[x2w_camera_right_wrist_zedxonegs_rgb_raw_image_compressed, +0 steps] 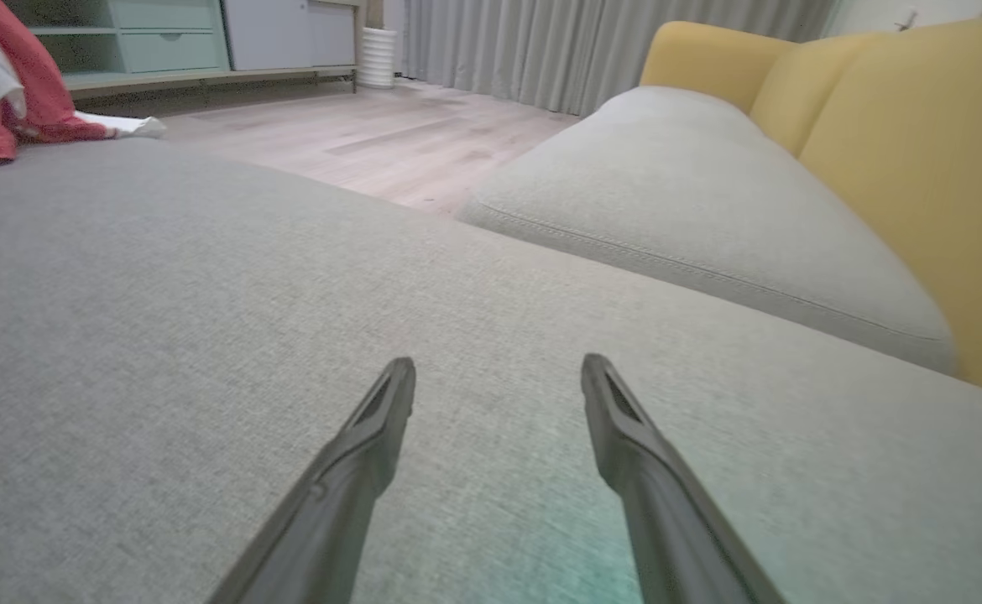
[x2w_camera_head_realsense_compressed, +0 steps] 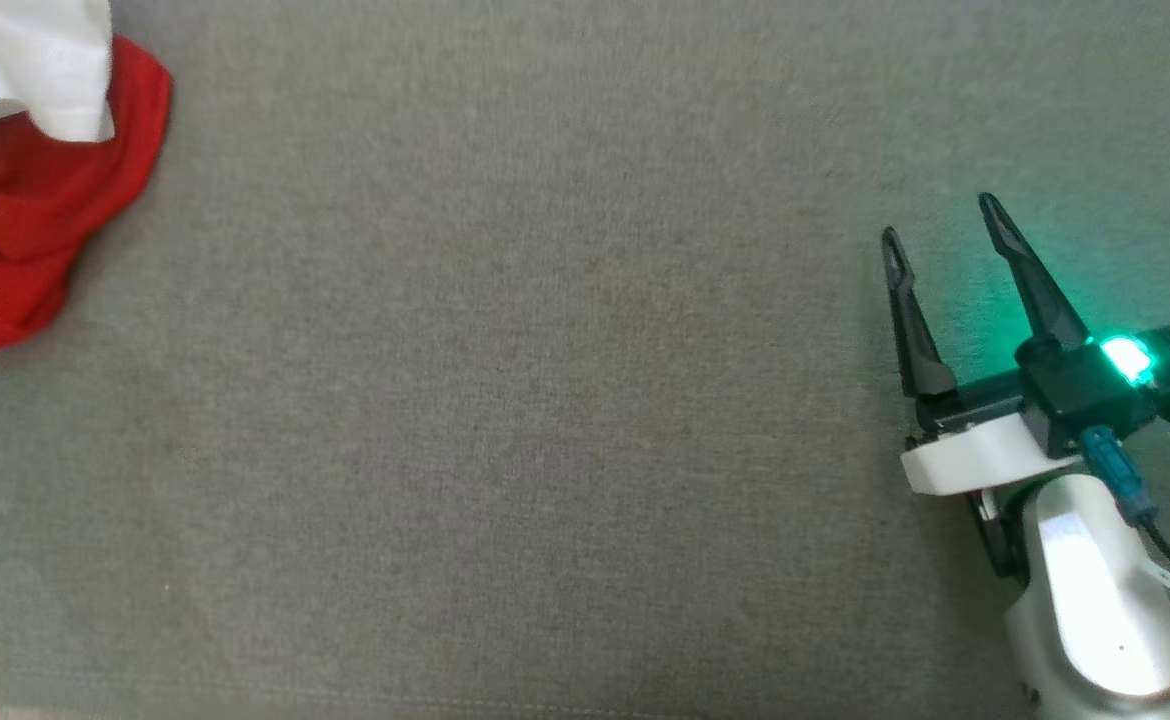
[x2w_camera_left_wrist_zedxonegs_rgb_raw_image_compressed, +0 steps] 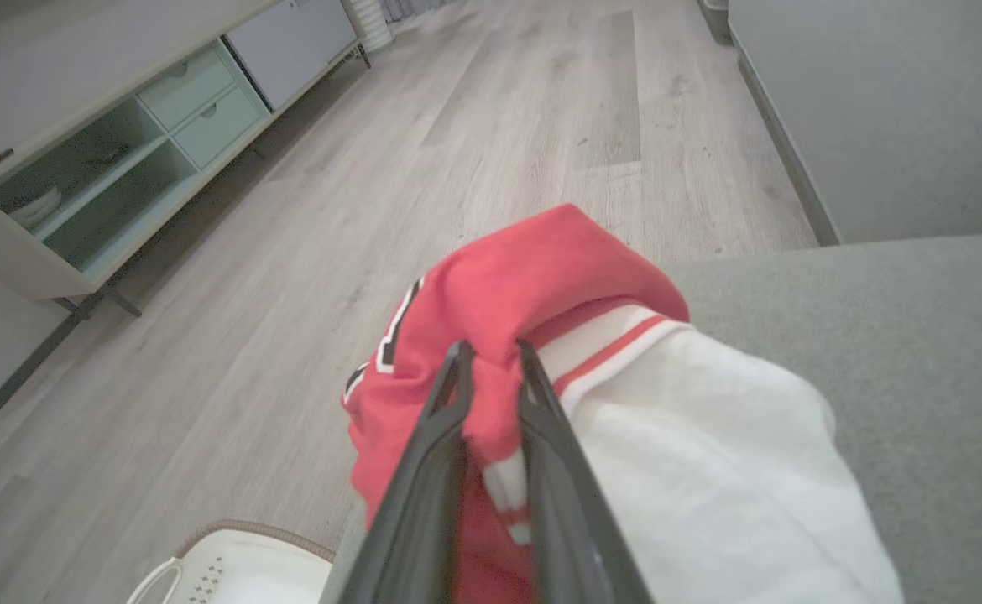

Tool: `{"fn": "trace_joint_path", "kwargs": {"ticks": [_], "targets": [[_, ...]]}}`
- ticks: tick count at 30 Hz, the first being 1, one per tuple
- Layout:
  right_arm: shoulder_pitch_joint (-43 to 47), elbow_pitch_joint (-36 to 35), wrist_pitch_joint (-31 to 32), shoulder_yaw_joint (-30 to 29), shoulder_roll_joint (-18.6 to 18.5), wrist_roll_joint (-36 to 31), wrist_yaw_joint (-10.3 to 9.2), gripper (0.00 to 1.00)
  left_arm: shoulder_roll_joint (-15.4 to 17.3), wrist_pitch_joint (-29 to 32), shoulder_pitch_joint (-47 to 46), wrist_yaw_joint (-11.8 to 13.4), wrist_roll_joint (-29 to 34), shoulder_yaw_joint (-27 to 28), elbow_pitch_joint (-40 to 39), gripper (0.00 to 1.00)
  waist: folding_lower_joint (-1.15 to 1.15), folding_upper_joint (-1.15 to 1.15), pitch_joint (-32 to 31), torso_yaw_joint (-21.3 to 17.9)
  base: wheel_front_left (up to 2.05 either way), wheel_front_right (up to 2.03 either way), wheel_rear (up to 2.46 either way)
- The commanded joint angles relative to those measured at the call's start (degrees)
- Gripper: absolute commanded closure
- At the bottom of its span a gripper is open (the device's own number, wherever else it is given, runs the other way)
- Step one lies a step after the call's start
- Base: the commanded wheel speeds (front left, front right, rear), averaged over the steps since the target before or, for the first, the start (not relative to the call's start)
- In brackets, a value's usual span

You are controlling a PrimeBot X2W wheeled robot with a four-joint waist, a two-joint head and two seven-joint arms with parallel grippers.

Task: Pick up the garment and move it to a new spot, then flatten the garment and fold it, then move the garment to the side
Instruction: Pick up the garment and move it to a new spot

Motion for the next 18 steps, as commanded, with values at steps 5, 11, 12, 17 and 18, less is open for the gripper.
{"fn": "trace_joint_path", "kwargs": {"ticks": [5, 11, 12, 17, 18], "targets": [[1.2, 2.0, -1.5, -1.2, 1.1, 1.3, 0.42, 0.0, 2.9, -1.1, -4.8, -0.9, 1.8, -3.2, -4.4, 1.0, 0.0, 0.0, -10.3, -2.3, 0.0, 0.0, 0.0], [2.8, 4.1, -1.7, -2.4, 1.4, 5.6, 0.42, 0.0, -3.5, 0.7, -5.1, -1.2, 2.1, -8.4, -12.3, 1.0, 0.0, 0.0, -17.9, -6.4, 0.0, 0.0, 0.0], [2.9, 4.1, -1.7, -2.4, 1.4, 6.6, 0.42, 0.0, -4.4, 0.8, -5.0, -1.2, 2.1, -9.1, -14.1, 1.0, 0.0, 0.0, -18.8, -7.2, 0.0, 0.0, 0.0], [3.7, 4.1, -1.8, -2.8, 1.4, 9.3, 0.42, 0.0, -11.5, 2.5, -3.8, -0.8, -1.7, -10.2, -25.0, 1.0, 0.0, 0.0, -21.0, -10.4, 0.0, 0.0, 0.0], [3.8, 4.1, -1.8, -2.7, 1.4, 9.7, 0.42, 0.0, -13.2, 3.2, -3.4, -0.4, -2.9, -10.1, -27.2, 1.0, 0.0, 0.0, -21.0, -10.9, 0.0, 0.0, 0.0]]}}
